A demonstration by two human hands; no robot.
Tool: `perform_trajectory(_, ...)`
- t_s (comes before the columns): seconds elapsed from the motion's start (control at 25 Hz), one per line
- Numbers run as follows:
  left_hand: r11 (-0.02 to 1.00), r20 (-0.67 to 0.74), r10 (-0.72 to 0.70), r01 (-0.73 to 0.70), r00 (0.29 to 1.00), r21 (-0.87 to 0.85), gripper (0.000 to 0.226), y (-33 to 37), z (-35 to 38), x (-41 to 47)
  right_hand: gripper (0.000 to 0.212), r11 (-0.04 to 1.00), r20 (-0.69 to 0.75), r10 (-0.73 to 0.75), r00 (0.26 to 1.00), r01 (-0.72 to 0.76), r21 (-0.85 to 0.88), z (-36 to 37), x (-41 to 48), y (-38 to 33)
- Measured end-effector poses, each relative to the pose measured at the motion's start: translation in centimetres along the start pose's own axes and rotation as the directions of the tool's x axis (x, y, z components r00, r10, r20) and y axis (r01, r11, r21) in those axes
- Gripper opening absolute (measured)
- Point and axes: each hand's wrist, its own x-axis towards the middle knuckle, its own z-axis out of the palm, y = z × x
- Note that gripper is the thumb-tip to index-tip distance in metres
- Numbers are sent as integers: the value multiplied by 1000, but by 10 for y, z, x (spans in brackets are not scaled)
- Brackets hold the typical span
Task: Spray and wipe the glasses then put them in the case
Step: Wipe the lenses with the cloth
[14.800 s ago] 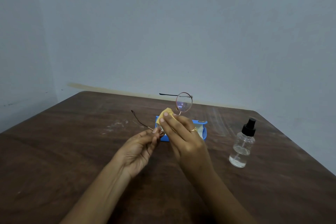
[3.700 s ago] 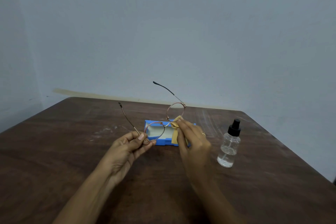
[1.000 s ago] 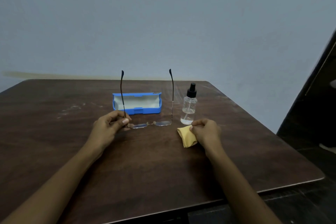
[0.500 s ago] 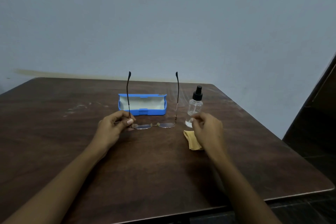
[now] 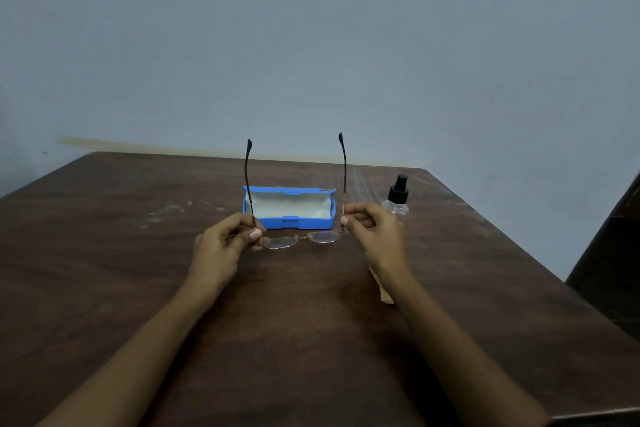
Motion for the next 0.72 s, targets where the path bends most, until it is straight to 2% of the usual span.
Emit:
perform_trajectory(0.12,1000,-34,14,-13,999,17,25,-1,-1,1,14,998,4,-66,998,66,4,3,-7,3)
perform_trajectory(0.32,998,-78,42,-38,996,54,23,3,2,1,16,964,29,-236,971,238,-117,-1,-12,11)
perform_trajectory(0.48,995,-63,63,-57,996,81,19,3,2,0,16,936,-23,-304,952,294,-194,2,-13,15)
perform_trajectory(0.72,990,-33,78,-74,996,119,20,8,1,-2,16,903,12,-329,944,318,-288,1,-12,18)
